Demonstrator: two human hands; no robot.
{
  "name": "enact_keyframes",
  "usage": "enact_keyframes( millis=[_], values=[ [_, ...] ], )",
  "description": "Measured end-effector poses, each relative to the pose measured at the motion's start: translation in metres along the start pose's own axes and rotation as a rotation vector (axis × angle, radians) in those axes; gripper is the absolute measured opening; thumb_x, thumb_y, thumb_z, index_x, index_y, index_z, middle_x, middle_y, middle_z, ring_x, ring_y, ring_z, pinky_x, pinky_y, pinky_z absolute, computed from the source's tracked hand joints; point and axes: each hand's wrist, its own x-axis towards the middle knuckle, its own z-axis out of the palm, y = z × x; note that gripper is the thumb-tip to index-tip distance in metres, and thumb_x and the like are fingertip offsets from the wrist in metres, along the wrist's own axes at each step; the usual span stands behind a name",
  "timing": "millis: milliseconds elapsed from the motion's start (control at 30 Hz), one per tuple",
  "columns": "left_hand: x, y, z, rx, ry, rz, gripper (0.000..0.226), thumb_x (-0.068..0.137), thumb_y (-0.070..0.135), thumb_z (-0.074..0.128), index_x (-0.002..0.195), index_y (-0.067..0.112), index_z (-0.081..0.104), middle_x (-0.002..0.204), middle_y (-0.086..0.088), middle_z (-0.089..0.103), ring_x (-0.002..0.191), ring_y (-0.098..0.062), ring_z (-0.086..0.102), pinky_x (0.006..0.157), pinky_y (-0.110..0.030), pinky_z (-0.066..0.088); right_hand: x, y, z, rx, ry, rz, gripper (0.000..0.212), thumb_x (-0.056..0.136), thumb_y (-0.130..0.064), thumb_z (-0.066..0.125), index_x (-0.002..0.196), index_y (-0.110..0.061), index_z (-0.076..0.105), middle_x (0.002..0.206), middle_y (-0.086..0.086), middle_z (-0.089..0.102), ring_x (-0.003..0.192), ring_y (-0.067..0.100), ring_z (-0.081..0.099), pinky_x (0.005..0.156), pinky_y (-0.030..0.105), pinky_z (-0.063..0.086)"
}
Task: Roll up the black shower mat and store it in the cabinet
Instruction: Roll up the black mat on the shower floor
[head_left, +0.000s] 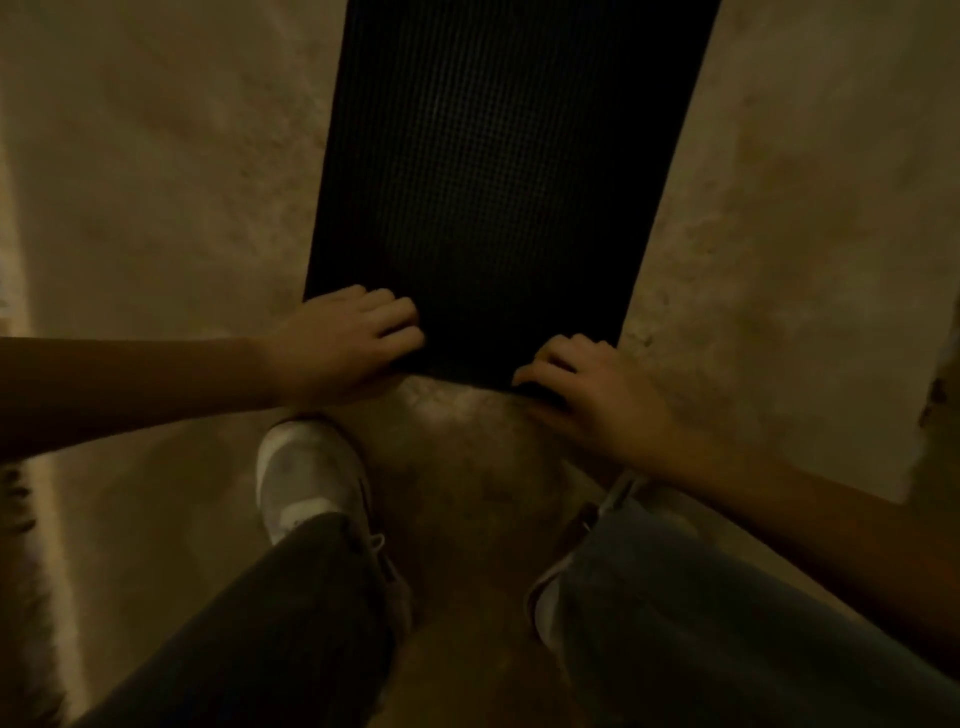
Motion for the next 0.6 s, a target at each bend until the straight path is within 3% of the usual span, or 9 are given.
enact_keyframes(
  millis=[200, 300, 400, 600],
  values=[
    [-0.014, -0.001, 0.009, -0.133, 0.185, 0.020, 0.039, 0.104, 0.027, 0.047, 0.107, -0.002, 0.074, 0.099, -0.021, 0.069, 0.077, -0.036, 0.065, 0.061, -0.043, 0.056, -0.009, 0.013, 0.009, 0.082, 0.181, -0.089, 0.028, 0.101, -0.028, 0.063, 0.126, -0.015, 0.068, 0.110, 0.006, 0.065, 0.092, 0.025, 0.062, 0.070, 0.044, 0.054],
    [-0.018, 0.007, 0.000, -0.125, 0.166, -0.032, 0.036, 0.102, 0.024, 0.049, 0.111, 0.000, 0.074, 0.101, -0.019, 0.070, 0.080, -0.035, 0.067, 0.063, -0.043, 0.057, -0.010, 0.010, -0.004, 0.046, 0.164, -0.130, 0.029, 0.100, -0.017, 0.060, 0.127, -0.011, 0.068, 0.110, 0.011, 0.067, 0.093, 0.028, 0.064, 0.070, 0.044, 0.056],
    [-0.021, 0.011, 0.000, -0.144, 0.141, -0.097, 0.032, 0.098, 0.022, 0.053, 0.116, 0.003, 0.071, 0.107, -0.015, 0.068, 0.086, -0.031, 0.066, 0.065, -0.042, 0.057, -0.010, 0.011, -0.015, 0.055, 0.144, -0.113, 0.034, 0.102, -0.022, 0.049, 0.130, -0.011, 0.066, 0.114, 0.010, 0.065, 0.098, 0.023, 0.062, 0.076, 0.039, 0.057],
    [-0.010, 0.030, 0.004, -0.208, 0.127, -0.090, 0.038, 0.103, 0.029, 0.039, 0.117, 0.009, 0.068, 0.110, -0.009, 0.067, 0.089, -0.024, 0.065, 0.071, -0.037, 0.058, -0.018, 0.029, -0.026, 0.158, 0.090, -0.140, 0.036, 0.101, -0.018, 0.046, 0.130, -0.009, 0.066, 0.111, 0.011, 0.065, 0.095, 0.023, 0.064, 0.079, 0.036, 0.057]
  ],
)
